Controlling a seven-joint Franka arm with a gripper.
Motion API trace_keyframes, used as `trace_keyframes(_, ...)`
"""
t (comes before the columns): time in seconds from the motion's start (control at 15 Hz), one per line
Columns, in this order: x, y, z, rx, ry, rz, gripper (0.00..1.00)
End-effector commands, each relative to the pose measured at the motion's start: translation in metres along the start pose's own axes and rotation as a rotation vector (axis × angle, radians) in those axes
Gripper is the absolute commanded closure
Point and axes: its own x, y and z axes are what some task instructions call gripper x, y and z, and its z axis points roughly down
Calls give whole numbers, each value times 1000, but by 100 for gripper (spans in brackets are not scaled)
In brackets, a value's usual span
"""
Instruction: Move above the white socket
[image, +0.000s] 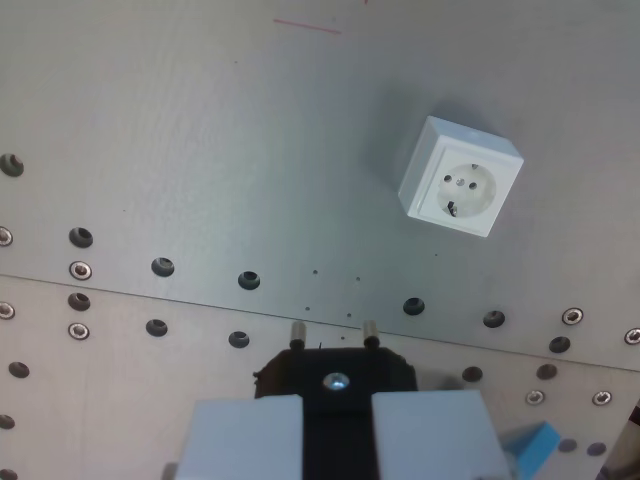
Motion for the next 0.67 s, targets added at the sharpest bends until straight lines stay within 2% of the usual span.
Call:
trace_keyframes(0.07, 0, 0, 0, 0, 0, -1, 100)
trace_keyframes(0.67, -1, 1, 3, -2, 3, 12, 100)
